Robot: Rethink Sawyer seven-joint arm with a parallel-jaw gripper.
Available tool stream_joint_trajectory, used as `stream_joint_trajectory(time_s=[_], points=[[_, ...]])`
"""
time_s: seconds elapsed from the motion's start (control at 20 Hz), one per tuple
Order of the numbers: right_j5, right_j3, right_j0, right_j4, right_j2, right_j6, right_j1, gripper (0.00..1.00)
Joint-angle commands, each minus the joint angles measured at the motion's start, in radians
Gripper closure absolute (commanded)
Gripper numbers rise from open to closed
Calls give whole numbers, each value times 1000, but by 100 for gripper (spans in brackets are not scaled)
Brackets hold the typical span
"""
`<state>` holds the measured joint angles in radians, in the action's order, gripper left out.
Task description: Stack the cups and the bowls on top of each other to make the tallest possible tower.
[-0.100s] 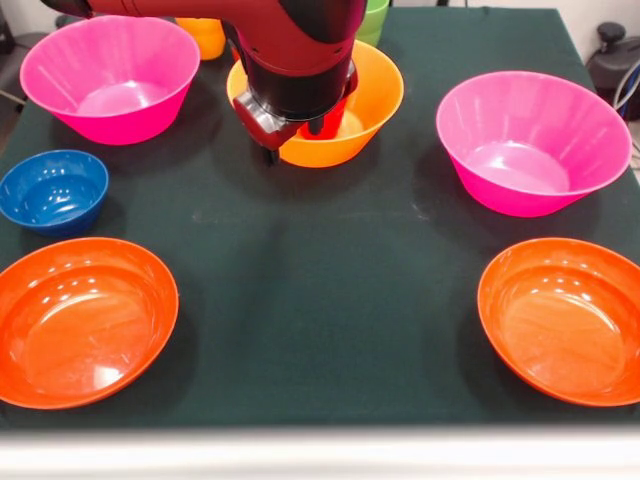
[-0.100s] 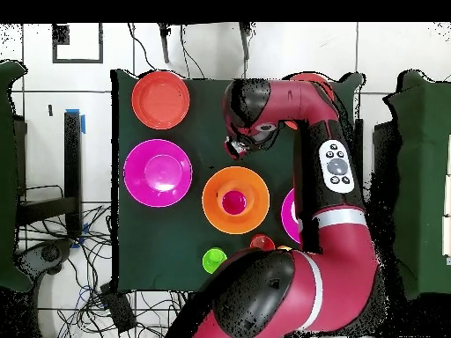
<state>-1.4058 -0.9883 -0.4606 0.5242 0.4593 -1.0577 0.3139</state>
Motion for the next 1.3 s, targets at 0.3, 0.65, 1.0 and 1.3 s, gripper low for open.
stream_joint_trajectory(time_s=[0.3,0.65,1.0,1.3], points=[[14,-71,-12,69,65,361,-16,0],[49,-109,-22,72,64,346,-10,0],[65,-160,-41,72,72,338,9,0],[69,-147,-48,94,82,341,-4,0]])
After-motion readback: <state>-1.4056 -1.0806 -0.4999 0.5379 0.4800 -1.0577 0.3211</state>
